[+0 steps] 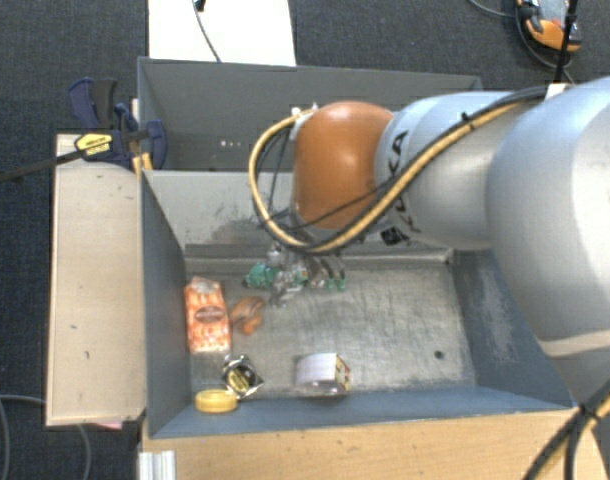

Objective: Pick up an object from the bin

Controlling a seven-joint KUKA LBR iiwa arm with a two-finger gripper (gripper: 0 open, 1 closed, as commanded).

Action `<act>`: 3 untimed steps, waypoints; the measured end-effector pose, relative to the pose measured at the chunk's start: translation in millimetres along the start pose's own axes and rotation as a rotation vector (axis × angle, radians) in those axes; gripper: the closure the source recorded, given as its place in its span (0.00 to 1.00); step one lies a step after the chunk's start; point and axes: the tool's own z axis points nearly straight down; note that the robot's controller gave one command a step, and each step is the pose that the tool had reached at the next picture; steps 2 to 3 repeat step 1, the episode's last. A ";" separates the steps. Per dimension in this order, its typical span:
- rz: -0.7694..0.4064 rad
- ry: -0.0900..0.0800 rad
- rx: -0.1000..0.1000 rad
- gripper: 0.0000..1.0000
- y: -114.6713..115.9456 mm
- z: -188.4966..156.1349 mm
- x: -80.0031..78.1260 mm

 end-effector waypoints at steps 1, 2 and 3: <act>0.000 -0.007 -0.001 1.00 0.2 -13.9 -1.3; 0.000 -0.007 -0.001 1.00 0.2 -13.9 -1.3; 0.000 -0.007 -0.001 1.00 0.2 -13.9 -1.3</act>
Offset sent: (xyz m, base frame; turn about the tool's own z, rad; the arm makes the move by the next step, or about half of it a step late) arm -0.0001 0.0000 0.0011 0.0000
